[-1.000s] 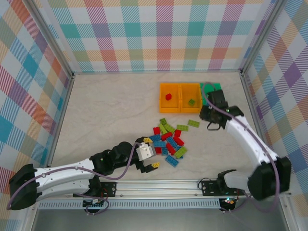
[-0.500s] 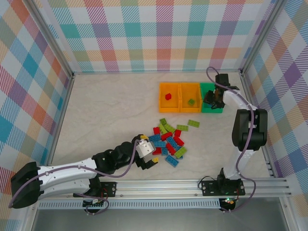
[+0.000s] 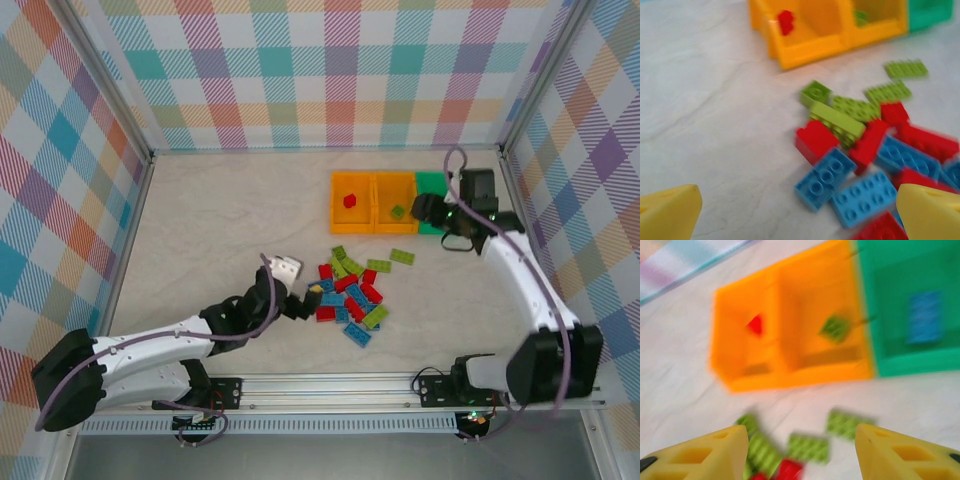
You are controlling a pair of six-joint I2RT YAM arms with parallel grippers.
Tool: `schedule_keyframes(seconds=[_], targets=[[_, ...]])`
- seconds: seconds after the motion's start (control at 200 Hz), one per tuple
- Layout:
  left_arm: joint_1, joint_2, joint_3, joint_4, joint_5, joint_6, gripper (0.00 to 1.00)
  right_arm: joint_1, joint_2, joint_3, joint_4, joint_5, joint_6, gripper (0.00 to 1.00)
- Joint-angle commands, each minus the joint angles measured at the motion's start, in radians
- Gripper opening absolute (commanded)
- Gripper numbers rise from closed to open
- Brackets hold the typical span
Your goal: Sort the legos into containers by color
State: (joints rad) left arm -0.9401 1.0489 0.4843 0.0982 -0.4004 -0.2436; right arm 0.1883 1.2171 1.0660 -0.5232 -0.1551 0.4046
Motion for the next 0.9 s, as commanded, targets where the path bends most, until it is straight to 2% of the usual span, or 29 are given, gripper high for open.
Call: schedule_keyframes(seconds=[0.0,0.195,0.37,0.5,0.715,0.895], targets=[[0.099,0.008,0.070,-0.109,0.130,-0.311,1.00,0.161,-0.110,-0.067,-0.111,-0.052,0.074,0.59],[0.168,0.163,0.237,-0.253,0.282,-0.371,1.00,0.394,-0.228,-0.151,-0.261,-0.046,0.174,0.60],[0.177,0.389,0.396,-0.351,0.358,-0.458,0.85,0.497,-0.227,-0.179,-0.295,-0.130,0.198,0.67],[0.177,0.483,0.428,-0.301,0.400,-0.466,0.76,0.527,-0.217,-0.194,-0.332,-0.126,0.174,0.80],[0.176,0.613,0.500,-0.311,0.407,-0.435,0.75,0.528,-0.262,-0.240,-0.298,-0.110,0.172,0.95],[0.177,0.689,0.532,-0.313,0.365,-0.436,0.72,0.528,-0.277,-0.257,-0.302,-0.083,0.170,0.99]])
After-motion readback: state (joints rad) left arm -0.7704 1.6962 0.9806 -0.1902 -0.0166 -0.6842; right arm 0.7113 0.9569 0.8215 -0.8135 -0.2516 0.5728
